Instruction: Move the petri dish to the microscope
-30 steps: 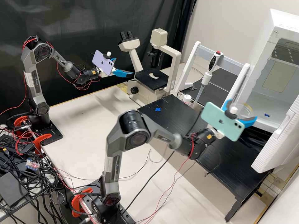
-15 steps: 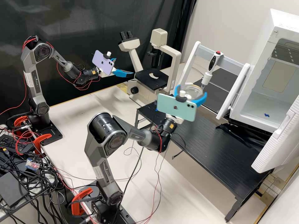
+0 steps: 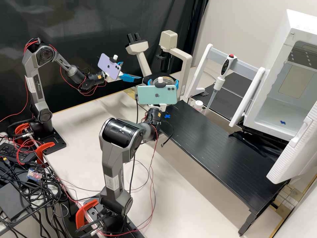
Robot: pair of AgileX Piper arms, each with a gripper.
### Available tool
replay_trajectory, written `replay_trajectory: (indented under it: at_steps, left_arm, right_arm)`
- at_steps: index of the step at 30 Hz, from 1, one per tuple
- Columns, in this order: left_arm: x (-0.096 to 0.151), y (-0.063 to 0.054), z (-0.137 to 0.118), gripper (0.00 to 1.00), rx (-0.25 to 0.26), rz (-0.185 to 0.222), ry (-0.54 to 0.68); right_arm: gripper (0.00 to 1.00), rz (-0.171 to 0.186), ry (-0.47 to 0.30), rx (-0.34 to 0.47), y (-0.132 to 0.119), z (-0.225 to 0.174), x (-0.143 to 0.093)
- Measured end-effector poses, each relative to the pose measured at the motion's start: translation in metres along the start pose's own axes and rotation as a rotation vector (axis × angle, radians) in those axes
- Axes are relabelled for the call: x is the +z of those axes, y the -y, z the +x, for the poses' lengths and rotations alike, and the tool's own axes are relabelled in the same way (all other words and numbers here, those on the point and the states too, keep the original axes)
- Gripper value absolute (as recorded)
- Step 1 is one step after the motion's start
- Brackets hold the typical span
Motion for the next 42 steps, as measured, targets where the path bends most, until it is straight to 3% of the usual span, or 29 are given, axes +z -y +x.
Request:
replay_trajectory:
  at_steps: [8, 16, 26, 42]
  left_arm:
    - [0.000, 0.000, 0.000, 1.00, 0.000, 0.000, 0.000]
    - [0.000, 0.000, 0.000, 1.00, 0.000, 0.000, 0.000]
    - [0.000, 0.000, 0.000, 1.00, 0.000, 0.000, 0.000]
    - [0.000, 0.000, 0.000, 1.00, 0.000, 0.000, 0.000]
  right_arm:
    - [0.00, 0.048, 0.025, -0.082, 0.027, 0.048, -0.008]
    - [0.00, 0.073, 0.069, -0.118, 0.040, 0.092, -0.010]
    - [0.00, 0.115, 0.181, -0.201, 0.071, 0.147, 0.017]
    - [0.00, 0.199, 0.220, -0.198, 0.096, 0.184, 0.037]
